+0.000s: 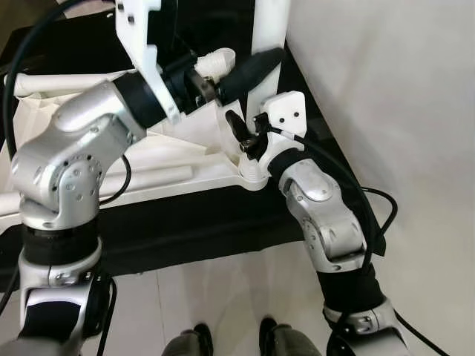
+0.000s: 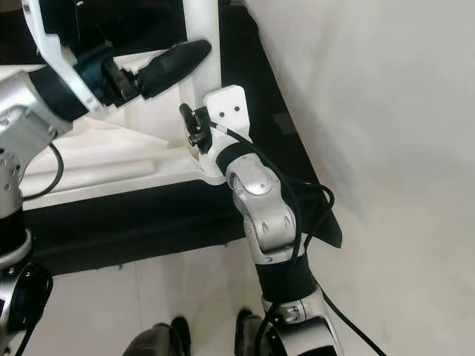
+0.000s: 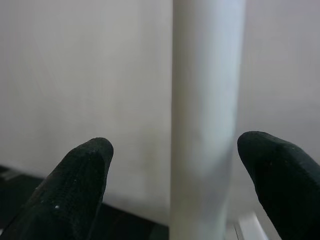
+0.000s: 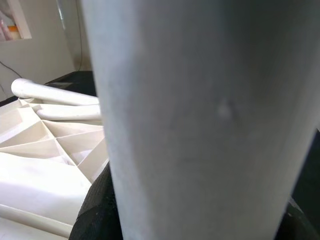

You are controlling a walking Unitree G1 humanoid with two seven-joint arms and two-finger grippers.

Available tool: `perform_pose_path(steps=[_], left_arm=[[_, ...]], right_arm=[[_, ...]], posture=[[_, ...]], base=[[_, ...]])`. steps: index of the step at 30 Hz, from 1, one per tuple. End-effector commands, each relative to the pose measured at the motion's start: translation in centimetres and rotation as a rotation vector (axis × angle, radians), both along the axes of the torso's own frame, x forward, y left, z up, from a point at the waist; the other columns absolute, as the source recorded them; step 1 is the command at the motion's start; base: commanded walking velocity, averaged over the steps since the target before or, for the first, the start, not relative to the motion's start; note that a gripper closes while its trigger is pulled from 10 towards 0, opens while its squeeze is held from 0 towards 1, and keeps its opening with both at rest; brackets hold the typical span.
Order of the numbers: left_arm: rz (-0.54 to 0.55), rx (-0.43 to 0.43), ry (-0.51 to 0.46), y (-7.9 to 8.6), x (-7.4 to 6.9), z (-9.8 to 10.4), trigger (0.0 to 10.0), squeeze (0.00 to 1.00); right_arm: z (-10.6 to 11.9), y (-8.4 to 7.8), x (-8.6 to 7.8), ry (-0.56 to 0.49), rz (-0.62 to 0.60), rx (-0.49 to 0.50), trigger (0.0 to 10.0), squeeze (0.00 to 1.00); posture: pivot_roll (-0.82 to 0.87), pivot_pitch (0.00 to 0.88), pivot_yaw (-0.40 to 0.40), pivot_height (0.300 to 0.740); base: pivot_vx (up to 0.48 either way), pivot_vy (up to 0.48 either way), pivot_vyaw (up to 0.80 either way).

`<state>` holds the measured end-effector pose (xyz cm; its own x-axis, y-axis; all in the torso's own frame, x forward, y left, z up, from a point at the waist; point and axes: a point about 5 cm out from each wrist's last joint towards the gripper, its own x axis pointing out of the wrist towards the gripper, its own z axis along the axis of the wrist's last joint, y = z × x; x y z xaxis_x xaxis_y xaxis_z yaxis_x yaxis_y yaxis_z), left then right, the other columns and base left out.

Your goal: Building children table

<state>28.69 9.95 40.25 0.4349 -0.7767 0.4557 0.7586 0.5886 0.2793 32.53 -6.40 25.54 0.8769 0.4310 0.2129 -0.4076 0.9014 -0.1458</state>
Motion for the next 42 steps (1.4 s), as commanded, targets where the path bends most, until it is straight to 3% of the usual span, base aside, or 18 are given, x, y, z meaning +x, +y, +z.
perform_pose_path(steps=[1,2,4,12,13,14,15,21,24,28,31,33,36,37,38,39,42], left_arm=[[-0.029,0.009,0.028,-0.6,0.5,-0.1,10.0,0.0],[-0.057,-0.003,0.092,-1.3,1.2,-0.3,10.0,0.0],[-0.069,0.004,0.125,-1.6,1.7,-0.4,10.0,0.0],[-0.115,0.053,0.195,-2.7,2.4,-1.3,10.0,0.0],[-0.121,0.079,0.201,-3.1,2.5,-1.5,4.1,0.0],[-0.121,0.079,0.201,-3.1,2.5,-1.5,4.1,0.0],[-0.127,0.101,0.202,-3.3,2.6,-1.6,0.0,0.0],[-0.136,0.131,0.203,-3.5,2.8,-1.4,0.0,0.0],[-0.122,0.137,0.208,-2.3,2.9,-2.1,0.0,0.0],[-0.119,0.138,0.209,-2.0,2.9,-2.3,0.0,0.0],[-0.107,0.133,0.219,-1.1,2.9,-2.7,0.0,0.0],[-0.108,0.117,0.237,-0.5,2.8,-3.0,0.0,0.0],[-0.11,0.114,0.241,-0.4,2.7,-3.0,0.0,0.0],[-0.127,0.11,0.244,-0.5,2.4,-3.1,0.0,0.0],[-0.127,0.11,0.244,-0.5,2.4,-3.1,0.0,0.0],[-0.163,0.114,0.246,-0.8,1.8,-3.6,0.0,0.0],[-0.187,0.117,0.243,-1.1,1.4,-3.9,0.0,0.0]], right_arm=[[-4.3,0.3,0.2,0.202,0.016,-0.023,10.0,0.0],[-4.1,0.4,0.1,0.195,0.025,-0.019,10.0,0.0],[-4.0,0.5,0.1,0.191,0.029,-0.018,10.0,0.0],[-3.9,0.9,-0.1,0.184,0.048,-0.017,10.0,0.0],[-3.9,1.1,-0.2,0.181,0.057,-0.02,10.0,0.0],[-3.9,1.1,-0.2,0.181,0.057,-0.02,10.0,0.0],[-3.9,1.3,-0.2,0.177,0.067,-0.027,10.0,0.0],[-3.8,1.7,-0.4,0.168,0.11,-0.054,10.0,0.0],[-3.7,2.0,-0.4,0.158,0.156,-0.088,10.0,0.0],[-3.7,2.0,-0.4,0.155,0.167,-0.097,10.0,0.0],[-3.3,2.0,-0.2,0.136,0.243,-0.155,10.0,0.0],[-2.8,1.5,-0.1,0.13,0.37,-0.191,10.0,0.0],[-2.6,1.3,0.0,0.129,0.398,-0.195,10.0,0.0],[-2.0,0.7,0.5,0.133,0.436,-0.212,10.0,1.0],[-2.0,0.7,0.5,0.133,0.436,-0.212,10.0,1.0],[-0.7,-0.4,1.4,0.15,0.53,-0.245,10.0,1.0],[0.3,-0.8,1.6,0.148,0.619,-0.279,10.0,1.0]], posture=[[-0.04,0.244,0.074,0.74],[-0.05,0.245,0.08,0.74],[-0.05,0.245,0.081,0.74],[-0.05,0.25,0.083,0.74],[-0.05,0.25,0.083,0.74],[-0.05,0.25,0.083,0.74],[-0.05,0.249,0.083,0.74],[-0.05,0.251,0.08,0.74],[-0.05,0.251,0.068,0.74],[-0.05,0.25,0.066,0.74],[-0.06,0.248,0.061,0.74],[-0.06,0.248,0.059,0.74],[-0.06,0.247,0.059,0.74],[-0.06,0.247,0.049,0.74],[-0.06,0.247,0.049,0.74],[-0.06,0.247,0.047,0.74],[-0.06,0.245,0.044,0.74]], base=[[0.0,0.0,0.0],[0.0,0.0,0.0],[0.0,0.0,0.0],[0.0,0.0,0.0],[0.0,0.0,0.0],[0.0,0.0,0.0],[0.0,0.0,0.0],[0.0,0.0,0.0],[0.0,0.0,0.0],[0.0,0.0,0.0],[0.0,0.0,0.0],[0.0,0.0,0.0],[0.0,0.0,0.0],[0.0,0.0,0.0],[0.0,0.0,0.0],[0.0,0.0,0.0],[0.0,0.0,0.0]])
